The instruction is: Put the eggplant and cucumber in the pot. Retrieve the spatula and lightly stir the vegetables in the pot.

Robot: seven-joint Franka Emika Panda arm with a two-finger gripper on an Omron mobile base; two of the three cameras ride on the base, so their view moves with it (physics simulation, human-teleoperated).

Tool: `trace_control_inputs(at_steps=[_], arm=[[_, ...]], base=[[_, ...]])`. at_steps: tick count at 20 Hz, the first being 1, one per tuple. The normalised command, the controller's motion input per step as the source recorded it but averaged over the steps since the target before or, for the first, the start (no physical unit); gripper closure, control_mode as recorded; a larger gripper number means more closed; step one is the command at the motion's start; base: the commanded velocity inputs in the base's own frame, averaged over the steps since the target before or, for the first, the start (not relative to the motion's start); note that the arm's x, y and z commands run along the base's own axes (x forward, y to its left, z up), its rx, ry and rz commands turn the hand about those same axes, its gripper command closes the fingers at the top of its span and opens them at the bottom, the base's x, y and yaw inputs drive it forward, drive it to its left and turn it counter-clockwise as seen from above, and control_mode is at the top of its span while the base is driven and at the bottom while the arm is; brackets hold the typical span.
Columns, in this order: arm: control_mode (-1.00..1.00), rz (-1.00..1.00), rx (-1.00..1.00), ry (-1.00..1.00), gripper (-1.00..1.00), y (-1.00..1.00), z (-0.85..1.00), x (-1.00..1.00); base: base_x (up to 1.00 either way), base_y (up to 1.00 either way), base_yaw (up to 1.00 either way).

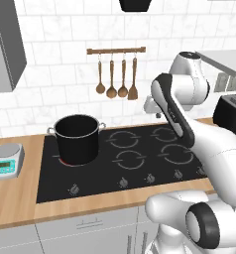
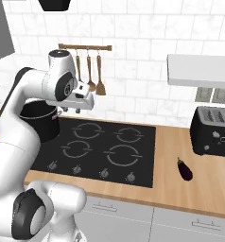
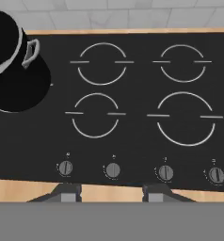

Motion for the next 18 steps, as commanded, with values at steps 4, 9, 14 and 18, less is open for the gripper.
trace_control_inputs(at_steps=[4,9,14,18], arm=[[-1.00,-0.02,0.00,0.00,-1.00,-0.07,0.00,-0.23],[-1.00,-0.12,0.00,-0.03,-1.00,-0.81,-0.12,-0.22],[-1.00,-0.14,0.00,0.00,-1.00,-1.00,-0.28,-0.02],[-1.00,-0.14,0.00,0.00,-1.00,-1.00,-0.37,0.00]], base=[[0.00,0.00,0.00],[0.00,0.00,0.00],[0.00,0.00,0.00],[0.00,0.00,0.00]])
